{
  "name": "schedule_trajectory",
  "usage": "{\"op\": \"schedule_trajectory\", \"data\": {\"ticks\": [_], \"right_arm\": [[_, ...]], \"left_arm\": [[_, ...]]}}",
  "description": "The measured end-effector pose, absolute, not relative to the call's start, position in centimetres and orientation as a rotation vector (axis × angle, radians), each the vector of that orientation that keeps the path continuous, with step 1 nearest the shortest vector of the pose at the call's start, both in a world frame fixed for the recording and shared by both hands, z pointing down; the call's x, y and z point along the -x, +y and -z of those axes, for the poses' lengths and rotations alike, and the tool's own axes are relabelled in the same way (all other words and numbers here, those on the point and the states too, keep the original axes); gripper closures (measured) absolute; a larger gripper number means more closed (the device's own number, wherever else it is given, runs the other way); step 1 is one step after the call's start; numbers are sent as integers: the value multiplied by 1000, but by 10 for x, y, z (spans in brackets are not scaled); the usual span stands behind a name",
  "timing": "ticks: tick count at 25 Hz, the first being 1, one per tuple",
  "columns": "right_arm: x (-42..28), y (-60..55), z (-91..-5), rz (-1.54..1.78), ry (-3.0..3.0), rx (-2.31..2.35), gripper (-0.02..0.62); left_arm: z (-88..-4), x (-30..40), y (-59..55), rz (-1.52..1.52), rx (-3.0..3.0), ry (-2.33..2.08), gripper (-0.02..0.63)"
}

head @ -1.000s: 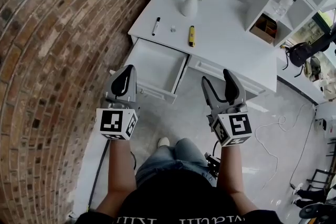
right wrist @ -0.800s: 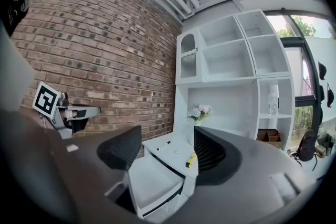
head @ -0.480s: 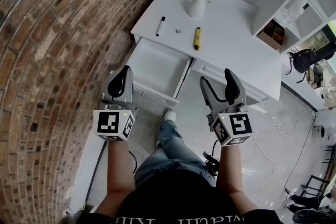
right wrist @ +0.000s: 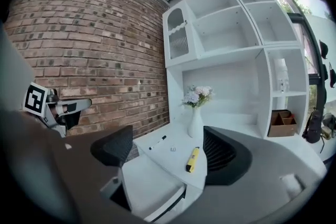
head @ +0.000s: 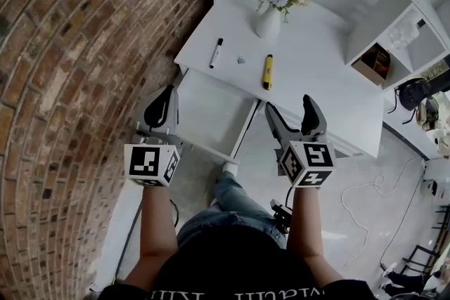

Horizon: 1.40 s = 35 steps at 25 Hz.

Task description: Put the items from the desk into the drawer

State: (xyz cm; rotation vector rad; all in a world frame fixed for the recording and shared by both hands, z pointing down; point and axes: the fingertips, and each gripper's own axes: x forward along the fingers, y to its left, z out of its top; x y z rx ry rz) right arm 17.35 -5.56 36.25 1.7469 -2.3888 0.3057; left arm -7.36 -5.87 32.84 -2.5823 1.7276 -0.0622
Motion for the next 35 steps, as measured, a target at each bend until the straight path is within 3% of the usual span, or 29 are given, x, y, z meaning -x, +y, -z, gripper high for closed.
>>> {"op": "schedule_trajectory", "data": {"ticks": [8,26,35], "right_arm": [[-189,-142,-407,-540,-2276,-1738,184],[-208,-243,-556,-861,-1888,-1609,347],[-218,-267,-615,-986,-1600,-1549,354]], "left_arm": [[-327,68,-134,122,2572,1742,604],[-371,49,-218,242,2653,1749,604],[-378,72,-216,271,2673,1748,604]]}}
